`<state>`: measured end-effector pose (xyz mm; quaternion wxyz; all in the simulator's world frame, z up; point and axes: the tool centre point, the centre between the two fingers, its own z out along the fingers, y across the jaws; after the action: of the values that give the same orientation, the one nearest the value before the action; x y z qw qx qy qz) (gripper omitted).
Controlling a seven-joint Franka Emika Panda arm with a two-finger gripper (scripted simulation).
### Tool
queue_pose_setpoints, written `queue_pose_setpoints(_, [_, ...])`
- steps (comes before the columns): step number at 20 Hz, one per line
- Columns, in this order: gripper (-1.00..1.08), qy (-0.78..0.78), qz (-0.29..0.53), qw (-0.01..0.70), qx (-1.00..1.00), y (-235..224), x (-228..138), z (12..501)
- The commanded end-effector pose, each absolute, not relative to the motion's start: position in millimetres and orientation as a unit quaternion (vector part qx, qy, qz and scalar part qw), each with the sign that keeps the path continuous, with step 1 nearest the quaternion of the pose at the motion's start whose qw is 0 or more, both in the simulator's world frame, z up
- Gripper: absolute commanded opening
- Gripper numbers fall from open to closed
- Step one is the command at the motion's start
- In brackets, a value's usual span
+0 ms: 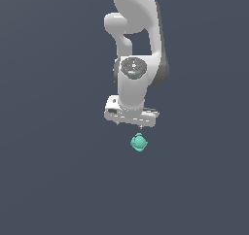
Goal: Pick up the object and move it to a goal position.
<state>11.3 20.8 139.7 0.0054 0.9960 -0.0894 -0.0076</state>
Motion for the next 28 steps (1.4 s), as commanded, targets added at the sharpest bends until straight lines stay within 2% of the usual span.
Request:
queue_pose_setpoints(1, [1.00, -0.119, -0.007, 0.005, 0.993, 27, 16, 134])
queue_pose_setpoints(15, [1.00, -0.269, -0.002, 0.001, 0.963, 60, 40, 101])
queue_pose_setpoints(28, [1.00, -0.318, 0.000, 0.000, 0.948, 72, 47, 90])
